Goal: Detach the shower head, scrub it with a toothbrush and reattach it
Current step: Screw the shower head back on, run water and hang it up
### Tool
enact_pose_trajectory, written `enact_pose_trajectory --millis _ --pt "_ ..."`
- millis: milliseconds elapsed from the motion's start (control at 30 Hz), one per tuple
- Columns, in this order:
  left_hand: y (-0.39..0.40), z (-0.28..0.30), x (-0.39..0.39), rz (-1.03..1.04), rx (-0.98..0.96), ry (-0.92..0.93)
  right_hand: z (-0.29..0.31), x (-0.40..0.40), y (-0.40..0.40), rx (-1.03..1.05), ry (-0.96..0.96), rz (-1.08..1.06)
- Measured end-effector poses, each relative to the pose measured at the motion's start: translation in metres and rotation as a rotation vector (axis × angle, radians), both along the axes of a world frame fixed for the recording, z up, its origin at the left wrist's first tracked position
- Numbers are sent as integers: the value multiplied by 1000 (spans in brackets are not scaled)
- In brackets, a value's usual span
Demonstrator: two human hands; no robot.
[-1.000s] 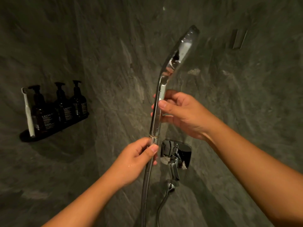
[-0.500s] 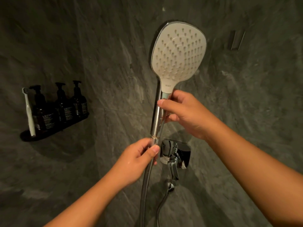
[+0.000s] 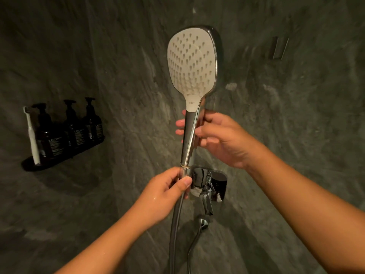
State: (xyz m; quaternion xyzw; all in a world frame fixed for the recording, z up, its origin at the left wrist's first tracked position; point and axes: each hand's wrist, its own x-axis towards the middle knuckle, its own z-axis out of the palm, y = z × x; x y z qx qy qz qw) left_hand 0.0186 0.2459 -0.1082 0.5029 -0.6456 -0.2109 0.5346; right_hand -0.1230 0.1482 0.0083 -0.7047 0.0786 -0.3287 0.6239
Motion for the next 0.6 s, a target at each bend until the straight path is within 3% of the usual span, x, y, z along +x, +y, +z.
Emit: enact_pose_trajectory --millis 100,367,600 --pt "1 -1 1 -33 -2 5 4 -9 -2 13 26 111" --pt "3 -2 -7 -25 8 18 2 1 6 -111 26 -95" --pt "3 1 -5 -3 -14 -30 5 -4 7 -79 2 -36"
